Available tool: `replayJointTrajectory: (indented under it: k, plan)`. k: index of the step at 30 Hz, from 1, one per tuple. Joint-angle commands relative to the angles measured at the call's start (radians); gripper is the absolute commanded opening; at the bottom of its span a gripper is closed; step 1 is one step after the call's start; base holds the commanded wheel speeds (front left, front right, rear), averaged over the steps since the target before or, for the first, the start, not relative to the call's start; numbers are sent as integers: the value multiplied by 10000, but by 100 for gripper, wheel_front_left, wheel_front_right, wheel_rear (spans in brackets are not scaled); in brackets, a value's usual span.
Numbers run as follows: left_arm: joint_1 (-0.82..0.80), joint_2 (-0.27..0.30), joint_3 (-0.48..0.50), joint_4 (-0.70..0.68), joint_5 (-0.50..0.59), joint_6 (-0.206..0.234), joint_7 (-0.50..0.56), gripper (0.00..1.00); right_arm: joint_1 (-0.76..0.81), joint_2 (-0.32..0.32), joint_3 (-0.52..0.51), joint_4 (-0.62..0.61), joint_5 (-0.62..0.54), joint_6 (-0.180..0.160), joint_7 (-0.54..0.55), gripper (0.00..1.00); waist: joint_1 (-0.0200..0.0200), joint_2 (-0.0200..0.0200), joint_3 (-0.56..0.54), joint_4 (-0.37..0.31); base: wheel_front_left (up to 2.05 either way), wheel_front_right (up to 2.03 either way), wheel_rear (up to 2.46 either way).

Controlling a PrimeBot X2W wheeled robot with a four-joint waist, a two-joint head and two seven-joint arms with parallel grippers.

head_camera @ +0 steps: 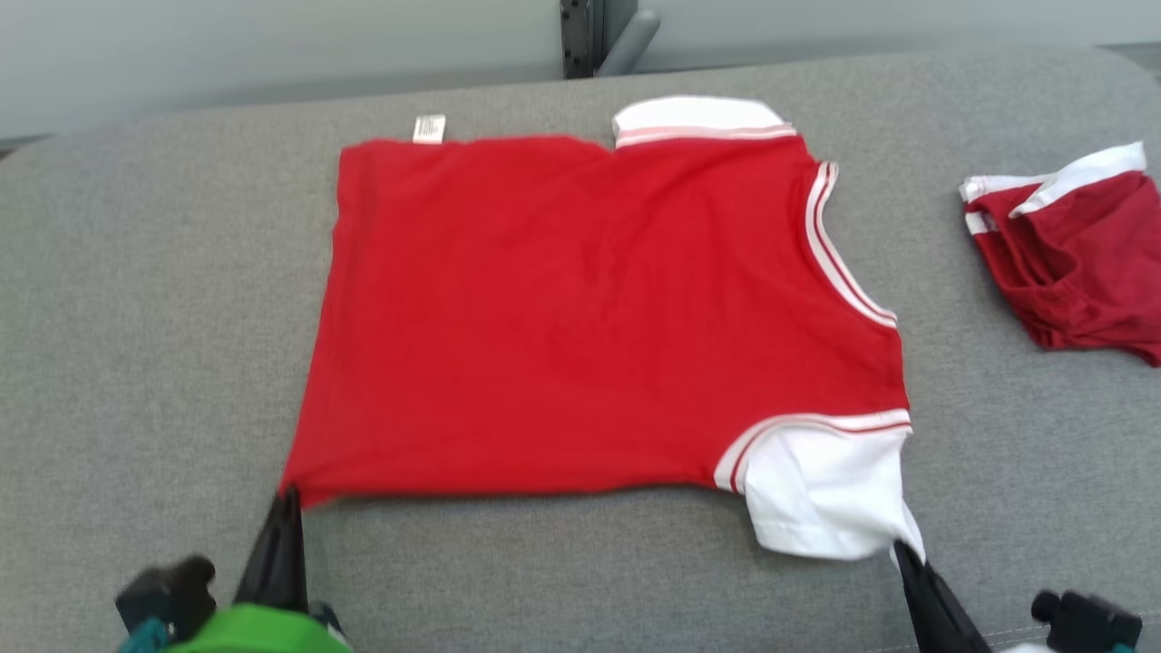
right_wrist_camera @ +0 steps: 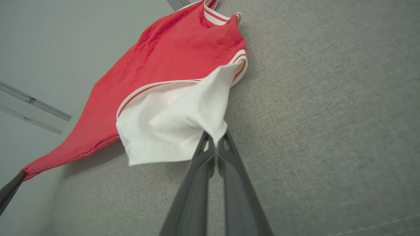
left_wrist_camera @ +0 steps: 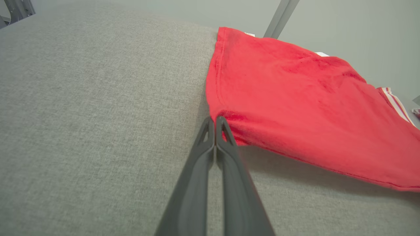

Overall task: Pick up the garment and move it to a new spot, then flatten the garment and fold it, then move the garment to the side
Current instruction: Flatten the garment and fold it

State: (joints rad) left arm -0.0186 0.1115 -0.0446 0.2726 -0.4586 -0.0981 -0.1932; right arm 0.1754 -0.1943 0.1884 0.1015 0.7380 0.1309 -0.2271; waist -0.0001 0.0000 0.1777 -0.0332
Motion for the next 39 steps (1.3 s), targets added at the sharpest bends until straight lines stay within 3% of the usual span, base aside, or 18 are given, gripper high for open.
replayJointTrajectory:
  k: [1,9,16,23,27,32,39]
  plan:
    - [429,40,-31,-231,-78,110,139,0,319,27,-110,-80,-66,-5,81,0,1,0,-518,-130,0,0,0]
    - [2992,53,-29,-2533,-180,985,1559,0,2203,414,-812,-466,-800,-7,1394,0,1,0,-1286,-69,0,0,0]
    - [3664,-41,-318,-3348,-149,1278,2203,0,2179,771,-1350,-786,-1425,-7,2081,0,1,0,-1403,17,0,0,0]
    - [2869,135,-724,-3621,19,1255,2890,0,1258,981,-1710,-1266,-1154,-5,3065,0,1,0,-1102,-22,0,0,0]
    - [2007,214,-820,-3615,-4,1188,3151,0,221,775,-1866,-1536,-898,-4,3654,0,1,0,-725,-42,0,0,0]
    - [708,161,-823,-3293,98,1256,3135,0,-1367,523,-1849,-1336,-722,-4,3567,0,1,0,7,-43,0,0,0]
    - [-513,82,-818,-2371,174,1262,2809,0,-3329,-24,-1232,-89,-773,-4,3044,0,1,0,879,29,0,0,0]
